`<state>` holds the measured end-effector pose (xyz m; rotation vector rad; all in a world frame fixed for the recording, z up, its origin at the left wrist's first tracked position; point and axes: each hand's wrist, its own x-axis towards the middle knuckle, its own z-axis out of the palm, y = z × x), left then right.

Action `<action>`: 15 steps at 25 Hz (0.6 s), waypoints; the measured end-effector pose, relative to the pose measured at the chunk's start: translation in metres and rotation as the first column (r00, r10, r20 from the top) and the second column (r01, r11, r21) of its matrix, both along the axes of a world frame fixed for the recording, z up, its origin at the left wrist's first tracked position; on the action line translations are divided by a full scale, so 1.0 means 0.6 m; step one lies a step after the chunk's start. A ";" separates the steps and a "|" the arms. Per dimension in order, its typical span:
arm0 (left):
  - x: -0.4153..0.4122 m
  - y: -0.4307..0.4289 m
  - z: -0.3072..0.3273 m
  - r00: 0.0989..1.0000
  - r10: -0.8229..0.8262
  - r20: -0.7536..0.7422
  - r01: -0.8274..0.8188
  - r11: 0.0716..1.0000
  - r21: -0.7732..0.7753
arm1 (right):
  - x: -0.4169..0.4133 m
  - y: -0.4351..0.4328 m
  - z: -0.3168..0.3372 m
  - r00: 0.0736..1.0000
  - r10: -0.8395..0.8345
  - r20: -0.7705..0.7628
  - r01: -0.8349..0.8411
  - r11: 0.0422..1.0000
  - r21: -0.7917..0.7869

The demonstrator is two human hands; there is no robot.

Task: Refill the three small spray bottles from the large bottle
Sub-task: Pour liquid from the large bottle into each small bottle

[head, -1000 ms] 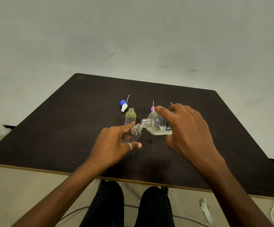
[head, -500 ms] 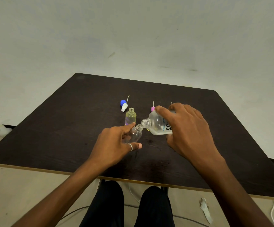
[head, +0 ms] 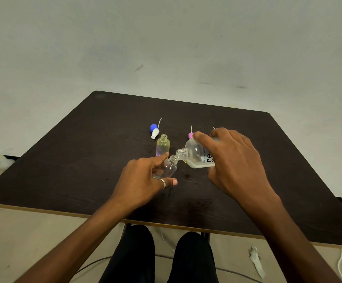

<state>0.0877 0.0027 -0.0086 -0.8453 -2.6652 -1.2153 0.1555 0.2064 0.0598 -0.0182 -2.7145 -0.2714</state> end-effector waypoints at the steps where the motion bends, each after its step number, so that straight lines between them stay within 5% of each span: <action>1: 0.000 0.000 0.000 1.000 0.000 0.000 0.000 1.000 0.002 | 0.000 0.000 0.000 1.000 -0.001 -0.003 0.001 1.000 0.000; 15: 0.001 0.000 -0.001 1.000 -0.002 0.011 0.002 1.000 0.018 | -0.001 0.000 -0.001 1.000 0.002 0.002 -0.002 1.000 0.004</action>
